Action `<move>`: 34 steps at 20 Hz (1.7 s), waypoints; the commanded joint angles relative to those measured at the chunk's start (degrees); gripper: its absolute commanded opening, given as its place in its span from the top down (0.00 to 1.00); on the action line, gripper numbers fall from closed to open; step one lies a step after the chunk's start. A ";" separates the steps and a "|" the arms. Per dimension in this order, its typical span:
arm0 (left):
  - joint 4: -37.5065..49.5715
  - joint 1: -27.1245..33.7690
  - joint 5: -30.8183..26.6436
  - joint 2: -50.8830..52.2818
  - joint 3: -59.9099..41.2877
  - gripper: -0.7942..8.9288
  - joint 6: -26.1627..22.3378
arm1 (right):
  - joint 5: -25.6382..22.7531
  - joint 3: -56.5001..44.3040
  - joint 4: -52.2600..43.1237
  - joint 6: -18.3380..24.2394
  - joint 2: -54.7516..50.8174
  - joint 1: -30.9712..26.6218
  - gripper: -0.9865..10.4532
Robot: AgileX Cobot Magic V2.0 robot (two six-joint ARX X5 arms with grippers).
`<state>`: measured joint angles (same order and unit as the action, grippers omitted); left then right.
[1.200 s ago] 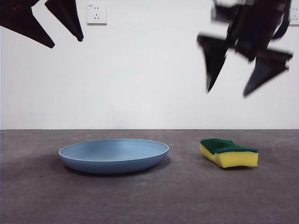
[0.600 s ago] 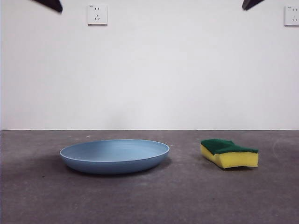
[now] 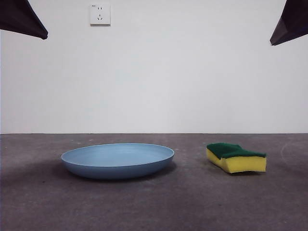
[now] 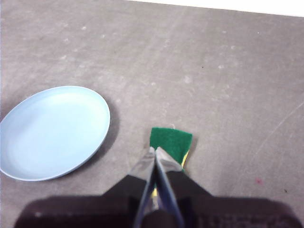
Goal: Pick up the plate,pick up the cloth,clean the plate with the cloth
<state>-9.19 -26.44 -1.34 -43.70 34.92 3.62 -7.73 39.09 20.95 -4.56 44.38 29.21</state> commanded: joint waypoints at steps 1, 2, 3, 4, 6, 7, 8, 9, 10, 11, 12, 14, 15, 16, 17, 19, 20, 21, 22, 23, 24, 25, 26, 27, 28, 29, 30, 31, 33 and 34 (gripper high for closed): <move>-0.92 -0.20 -0.09 -0.37 -0.20 0.92 -0.26 | -0.09 -0.46 -0.37 -0.33 -0.15 0.04 0.91; -1.01 -0.20 -0.09 -0.39 -0.20 0.92 -0.26 | -0.11 -0.46 -0.31 -0.33 -0.15 0.04 0.91; -1.01 -0.20 -0.07 -0.39 -0.20 0.92 -0.26 | -0.11 -0.46 -0.31 -0.33 -0.15 0.04 0.91; -1.01 -0.20 -0.07 -0.39 -0.20 0.92 -0.26 | -0.11 -0.46 -0.31 -0.33 -0.15 0.04 0.91; -1.03 -0.20 -0.07 -0.39 -0.20 0.92 -0.26 | -0.13 -0.46 -0.31 -0.33 -0.15 0.04 0.91; -1.03 -0.20 -0.09 -0.39 -0.20 0.92 -0.28 | -0.13 -0.46 -0.31 -0.33 -0.15 0.04 0.91; -1.18 -0.39 0.15 -0.39 -0.20 0.92 -0.26 | -0.13 -0.46 -0.31 -0.33 -0.15 0.04 0.91; -1.20 -0.59 -0.11 -0.22 -0.20 0.92 -0.26 | -0.13 -0.46 -0.31 -0.33 -0.15 0.04 0.91; -1.25 -0.46 -0.33 0.11 -0.20 0.92 -0.59 | -0.13 -0.46 -0.31 -0.33 -0.15 0.04 0.91; -1.27 -0.39 -1.36 0.98 -0.20 0.92 -4.35 | -0.13 -0.46 -0.31 -0.33 -0.15 0.04 0.91; -1.05 -0.04 -1.97 2.10 -0.20 0.92 -6.49 | -0.13 -0.46 -0.31 -0.33 -0.15 0.04 0.91; -0.76 1.75 -1.49 4.15 -0.61 0.92 -6.62 | -0.13 -0.46 -0.31 -0.33 -0.15 0.04 0.91; 0.20 3.04 -1.44 5.22 -1.46 0.92 -6.49 | -0.13 -0.46 -0.31 -0.33 -0.15 0.04 0.91; 2.71 4.87 -1.38 7.02 -3.58 0.92 -6.19 | -0.11 -0.46 -0.31 -0.33 -0.15 0.04 0.91; 5.53 6.47 -1.09 8.81 -6.12 0.92 -5.64 | -0.11 -0.46 -0.31 -0.33 -0.15 0.04 0.91; 11.15 10.01 -0.79 14.38 -13.29 0.92 -2.73 | -0.13 -0.46 -0.31 -0.33 -0.15 0.04 0.91; 12.11 11.67 0.04 17.59 -16.55 0.92 -1.29 | -0.13 -0.46 -0.31 -0.33 -0.15 0.04 0.91; 12.22 13.14 0.33 20.50 -19.19 0.92 -0.22 | -0.13 -0.46 -0.31 -0.33 -0.15 0.04 0.91; 12.15 14.75 0.31 24.09 -22.23 0.92 0.90 | -0.13 -0.46 -0.31 -0.33 -0.15 0.04 0.91; 12.13 15.93 0.35 26.93 -24.46 0.92 1.25 | -0.13 -0.46 -0.31 -0.33 -0.15 0.04 0.91; 12.11 17.09 0.35 30.21 -26.88 0.92 1.36 | -0.11 -0.46 -0.31 -0.33 -0.15 0.04 0.91; 12.09 17.99 0.33 32.92 -28.87 0.92 1.36 | -0.13 -0.46 -0.31 -0.33 -0.15 0.04 0.91; 11.82 18.73 0.33 35.26 -30.53 0.92 1.36 | -0.13 -0.46 -0.28 -0.33 -0.15 0.04 0.91; 10.73 19.45 0.33 37.31 -31.69 0.92 1.38 | -0.13 -0.46 -0.31 -0.33 -0.15 0.04 0.91; 9.44 20.02 0.33 38.93 -32.50 0.92 1.40 | -0.13 -0.46 -0.28 -0.33 -0.15 0.04 0.91; 8.24 20.50 0.33 40.09 -33.03 0.92 1.38 | -0.13 -0.46 -0.31 -0.33 -0.15 0.04 0.91; 6.10 20.96 0.28 41.16 -33.20 0.92 1.33 | -0.13 -0.46 -0.31 -0.33 -0.15 0.04 0.91; 4.35 21.35 0.26 41.79 -33.20 0.92 1.29 | -0.13 -0.46 -0.31 -0.33 -0.15 0.04 0.91; 1.03 22.16 0.15 42.77 -33.24 0.92 1.25 | -0.13 -0.46 -0.31 -0.33 -0.15 0.04 0.91; 0.35 22.49 0.15 43.28 -33.55 0.92 1.20 | -0.13 -0.46 -0.31 -0.33 -0.15 0.04 0.91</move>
<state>-9.13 -4.14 -1.10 -0.71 2.11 4.56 -7.70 39.09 20.99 -4.56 44.31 29.21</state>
